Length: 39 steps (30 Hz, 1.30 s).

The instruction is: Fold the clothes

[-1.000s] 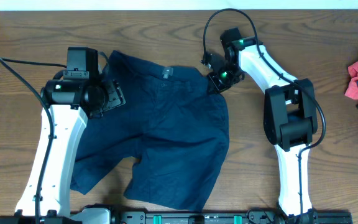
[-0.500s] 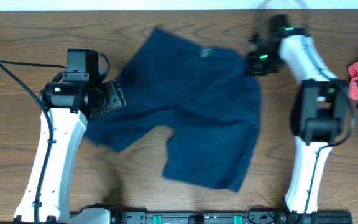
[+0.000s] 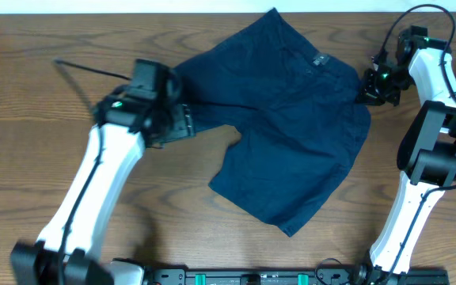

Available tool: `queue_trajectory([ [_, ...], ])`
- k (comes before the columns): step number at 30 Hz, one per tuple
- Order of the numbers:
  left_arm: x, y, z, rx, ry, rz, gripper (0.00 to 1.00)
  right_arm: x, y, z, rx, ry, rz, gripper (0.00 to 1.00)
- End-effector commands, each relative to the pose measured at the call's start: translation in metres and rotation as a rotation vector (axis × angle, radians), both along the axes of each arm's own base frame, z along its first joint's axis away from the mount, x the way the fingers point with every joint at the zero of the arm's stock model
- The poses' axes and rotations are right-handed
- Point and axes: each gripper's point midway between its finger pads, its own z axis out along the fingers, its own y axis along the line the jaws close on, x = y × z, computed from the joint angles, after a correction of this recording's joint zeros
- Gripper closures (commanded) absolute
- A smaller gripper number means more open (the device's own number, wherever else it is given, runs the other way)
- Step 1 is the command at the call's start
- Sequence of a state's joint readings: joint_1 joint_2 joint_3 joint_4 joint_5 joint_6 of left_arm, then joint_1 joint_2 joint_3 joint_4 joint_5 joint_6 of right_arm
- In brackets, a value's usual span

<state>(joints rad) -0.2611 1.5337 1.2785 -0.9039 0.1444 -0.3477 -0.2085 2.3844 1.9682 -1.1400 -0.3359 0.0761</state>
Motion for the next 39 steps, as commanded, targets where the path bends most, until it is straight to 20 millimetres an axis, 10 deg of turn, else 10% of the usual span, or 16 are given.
queue_trajectory([
  [1,-0.012,-0.033,-0.036,-0.044,0.127,-0.072,0.27,0.005,0.015,0.0,0.012,-0.004,0.017,0.99],
  [9,-0.027,-0.078,-0.093,-0.037,0.27,-0.175,0.12,0.003,0.02,0.002,0.036,0.0,0.02,0.99],
  [18,-0.043,-0.106,-0.106,-0.08,0.324,-0.267,0.09,0.002,0.02,0.002,0.035,-0.001,0.033,0.99],
  [22,-0.053,-0.114,-0.113,-0.067,0.346,-0.298,0.36,0.002,0.02,0.002,0.036,0.002,0.033,0.99],
  [28,-0.06,-0.114,-0.142,-0.039,0.421,-0.278,0.38,-0.001,0.02,0.002,0.037,0.009,0.048,0.99],
  [31,-0.056,-0.115,-0.155,-0.037,0.425,-0.271,0.94,-0.002,0.02,0.002,0.037,0.011,0.054,0.99],
  [39,-0.015,-0.064,-0.164,0.122,0.323,-0.117,0.94,-0.005,0.021,0.002,0.04,0.021,0.054,0.99],
])
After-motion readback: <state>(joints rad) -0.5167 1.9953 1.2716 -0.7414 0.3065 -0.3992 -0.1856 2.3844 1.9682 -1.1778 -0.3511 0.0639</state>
